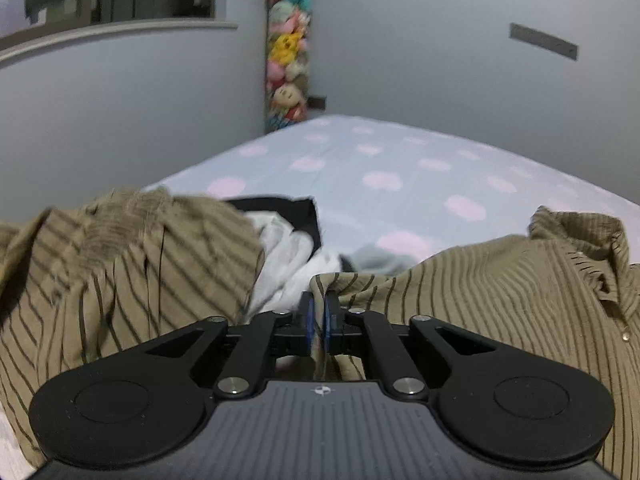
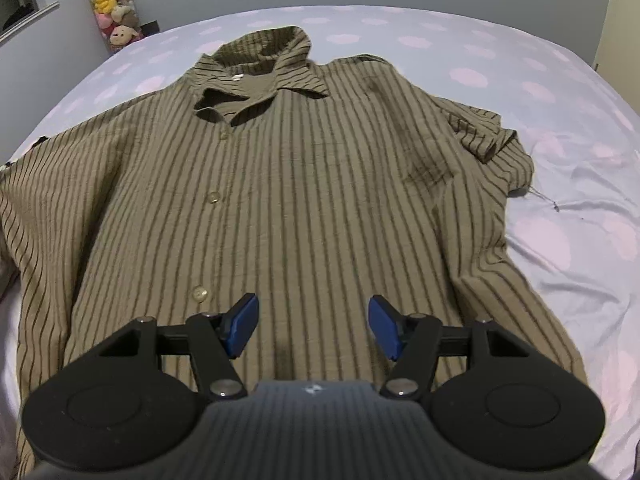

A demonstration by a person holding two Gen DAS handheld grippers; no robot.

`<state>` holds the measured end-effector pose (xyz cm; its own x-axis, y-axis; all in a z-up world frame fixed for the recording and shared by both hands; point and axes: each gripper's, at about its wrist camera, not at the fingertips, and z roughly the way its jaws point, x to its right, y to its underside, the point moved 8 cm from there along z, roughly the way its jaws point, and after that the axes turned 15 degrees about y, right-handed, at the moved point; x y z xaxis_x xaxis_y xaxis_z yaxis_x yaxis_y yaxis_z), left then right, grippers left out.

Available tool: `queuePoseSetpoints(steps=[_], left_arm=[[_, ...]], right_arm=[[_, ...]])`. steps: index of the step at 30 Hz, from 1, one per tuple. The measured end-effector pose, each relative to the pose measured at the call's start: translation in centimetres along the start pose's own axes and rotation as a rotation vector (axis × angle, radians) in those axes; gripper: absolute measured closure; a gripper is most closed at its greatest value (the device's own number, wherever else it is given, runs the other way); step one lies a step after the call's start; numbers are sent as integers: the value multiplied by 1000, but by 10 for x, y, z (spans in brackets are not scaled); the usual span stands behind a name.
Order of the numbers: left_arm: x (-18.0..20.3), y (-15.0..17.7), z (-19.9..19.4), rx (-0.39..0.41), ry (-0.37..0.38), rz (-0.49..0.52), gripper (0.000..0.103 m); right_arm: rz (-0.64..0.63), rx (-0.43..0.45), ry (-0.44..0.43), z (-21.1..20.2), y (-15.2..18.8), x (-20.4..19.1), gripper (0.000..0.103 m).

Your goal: Fold clothes

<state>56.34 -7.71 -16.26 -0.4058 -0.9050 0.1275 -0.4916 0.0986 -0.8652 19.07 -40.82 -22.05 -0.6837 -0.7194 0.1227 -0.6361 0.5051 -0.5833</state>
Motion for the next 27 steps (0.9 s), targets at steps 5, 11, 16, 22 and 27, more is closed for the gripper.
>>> queuePoseSetpoints(steps=[5,11,16,22,27], left_arm=[[-2,-4,-9,4,-48,22,50],[6,-11,-14,-3,-54,55,44],[20,-2,-4,-54,9,31,44],[27,10,4,-81,24,26,44],[25,26,18,-116,37,20,44]], right_arm=[[19,9,31,10,-17,23,39],[87,52,82,24,-55,71,35],[162,82,107,46,-87,112,35],[205,129,165,81,-124,148,35],[207,112,211,113,-147,166,35]])
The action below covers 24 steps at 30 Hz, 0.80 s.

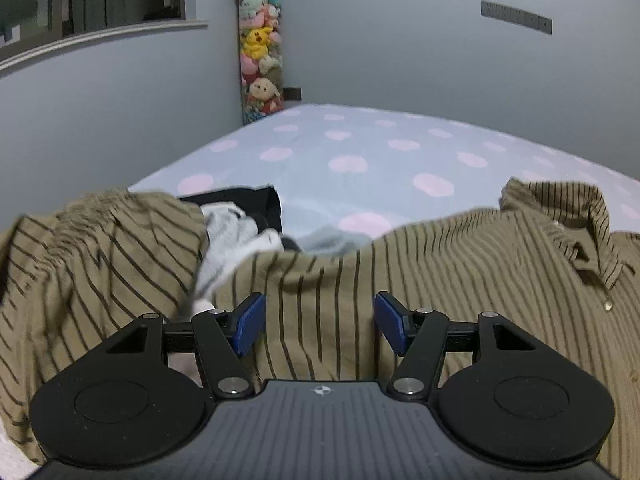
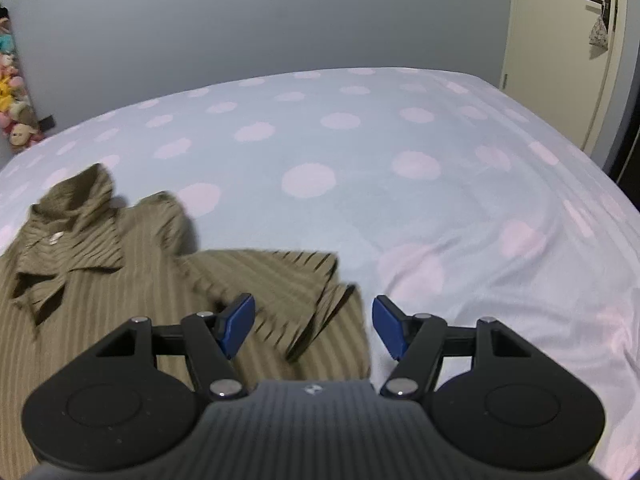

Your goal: Fold clothes

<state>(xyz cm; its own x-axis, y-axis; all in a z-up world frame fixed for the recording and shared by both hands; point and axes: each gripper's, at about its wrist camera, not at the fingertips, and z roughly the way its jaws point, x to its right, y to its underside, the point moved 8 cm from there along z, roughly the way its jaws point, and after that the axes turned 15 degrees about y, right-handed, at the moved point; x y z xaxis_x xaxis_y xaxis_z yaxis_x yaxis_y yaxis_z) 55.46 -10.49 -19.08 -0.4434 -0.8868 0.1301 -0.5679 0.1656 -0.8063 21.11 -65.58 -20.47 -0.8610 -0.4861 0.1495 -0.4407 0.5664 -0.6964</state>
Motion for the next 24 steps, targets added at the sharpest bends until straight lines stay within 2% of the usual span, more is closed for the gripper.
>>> queuePoseSetpoints(steps=[9,17,20,24], left_arm=[[-6,13,16,-25,-13,2,44],[-1,17,20,-30,-39,57,44],[1,17,21,-30,-42,75,44],[4,16,21,-30,-45,99,44]], right_arm=[[-23,-7,-4,41,-13,-1,36],[79,-25,-52,69,-23,7,49],[85,-8,-115,61,-21,5,49],[-39,11,-208,44,-10,-14,53]])
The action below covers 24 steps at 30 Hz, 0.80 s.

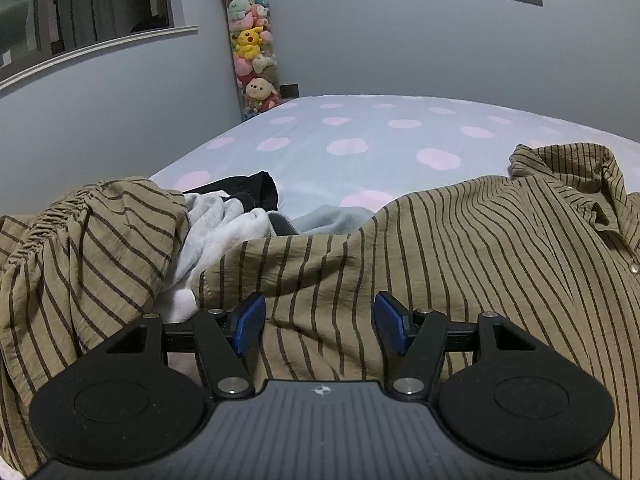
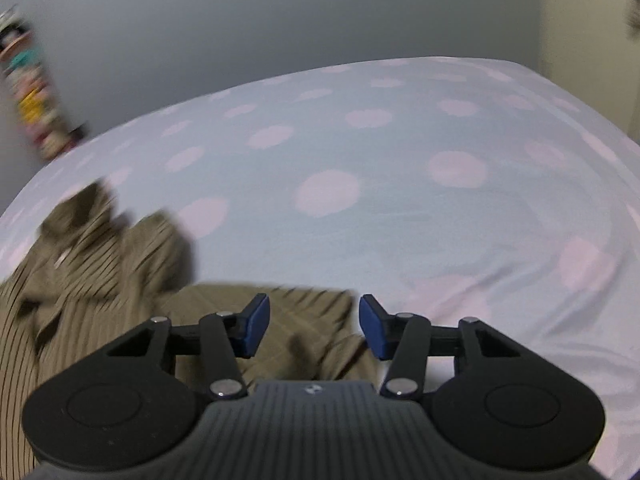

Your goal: Fold clothes

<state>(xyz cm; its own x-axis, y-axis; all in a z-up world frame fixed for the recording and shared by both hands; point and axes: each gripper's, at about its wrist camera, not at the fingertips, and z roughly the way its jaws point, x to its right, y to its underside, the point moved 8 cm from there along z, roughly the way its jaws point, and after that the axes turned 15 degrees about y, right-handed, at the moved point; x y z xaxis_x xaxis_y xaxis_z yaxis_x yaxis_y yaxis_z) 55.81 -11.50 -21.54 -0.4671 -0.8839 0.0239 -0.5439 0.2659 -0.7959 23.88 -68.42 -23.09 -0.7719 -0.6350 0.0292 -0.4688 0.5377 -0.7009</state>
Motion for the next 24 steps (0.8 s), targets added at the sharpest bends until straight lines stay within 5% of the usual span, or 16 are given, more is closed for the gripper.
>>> queuePoseSetpoints(steps=[8,10,11,18,24], left_arm=[[7,0,-2,13,0,11,44],[10,0,-2,17,0,11,44],[11,0,-2,19,1,11,44],[18,1,-4,33,3,10,44],[25,2,-6,56,-5,29,44]], right_arm=[[-262,13,-29,-6,32,-24,57],[-264,8,-32,-4,35,-22,89],[-262,6,-33,-4,36,-20,95],[-205,90,40,-10,-29,6,98],[-188,62,153,36,-59,28,99]])
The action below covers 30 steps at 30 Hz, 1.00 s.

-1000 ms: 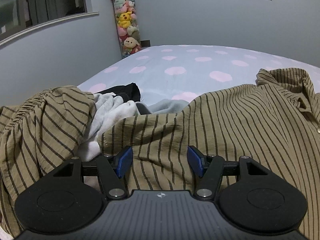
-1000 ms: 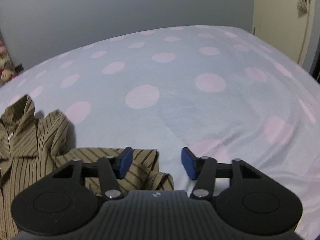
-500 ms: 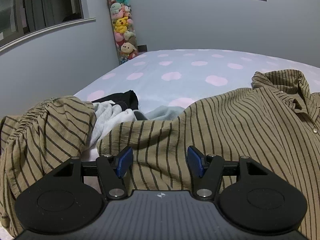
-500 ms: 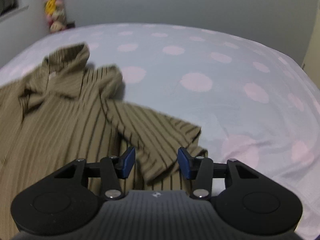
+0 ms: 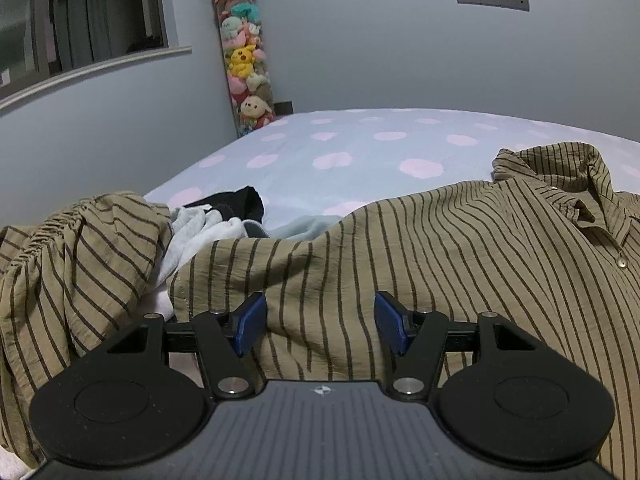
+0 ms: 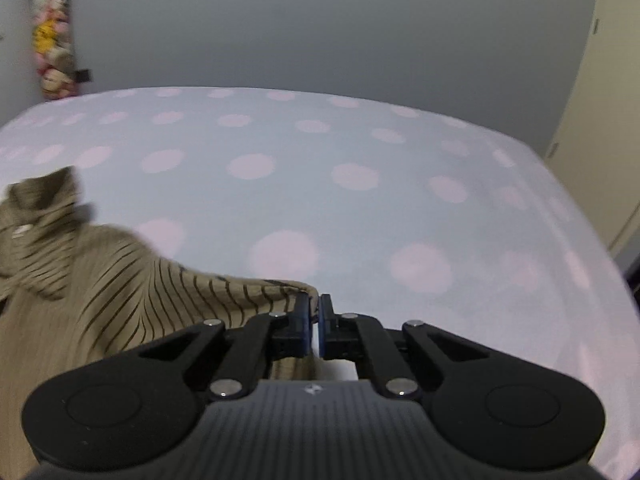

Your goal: Fold clothes

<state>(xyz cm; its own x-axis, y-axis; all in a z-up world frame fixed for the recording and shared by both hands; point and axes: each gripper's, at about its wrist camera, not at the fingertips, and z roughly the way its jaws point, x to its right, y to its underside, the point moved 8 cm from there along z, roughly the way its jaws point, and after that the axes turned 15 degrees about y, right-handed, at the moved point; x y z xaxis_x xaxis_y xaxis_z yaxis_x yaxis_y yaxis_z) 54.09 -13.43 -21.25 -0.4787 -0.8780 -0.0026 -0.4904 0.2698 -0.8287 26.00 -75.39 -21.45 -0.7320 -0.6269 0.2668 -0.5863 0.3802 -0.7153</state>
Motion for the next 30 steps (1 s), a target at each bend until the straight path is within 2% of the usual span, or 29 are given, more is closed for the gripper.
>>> queuePoseSetpoints(steps=[4,9,12,14,17,19,24,30], left_arm=[[4,4,-5,-17,-2,-3,44],[5,15,-15,-77,-15,-26,44],[8,18,-19,-96,-22,-19,44],[11,20,-22,-109,-26,-14,44],[14,24,-31,-123,-21,-19,44],[15,31,-39,-139,-15,-49,44],[9,45,-62,-202,24,-172,45],[14,54,-109,-256,108,-245,45]], right_arm=[[6,-28,73,34,-14,13,99],[13,-63,165,76,-32,29,99],[12,-88,146,89,-22,25,99],[33,-105,131,89,-17,26,91],[63,-93,111,71,-11,36,73],[78,-88,95,55,-6,44,73],[115,-124,16,-7,34,64,73],[159,-197,-83,-96,109,75,73]])
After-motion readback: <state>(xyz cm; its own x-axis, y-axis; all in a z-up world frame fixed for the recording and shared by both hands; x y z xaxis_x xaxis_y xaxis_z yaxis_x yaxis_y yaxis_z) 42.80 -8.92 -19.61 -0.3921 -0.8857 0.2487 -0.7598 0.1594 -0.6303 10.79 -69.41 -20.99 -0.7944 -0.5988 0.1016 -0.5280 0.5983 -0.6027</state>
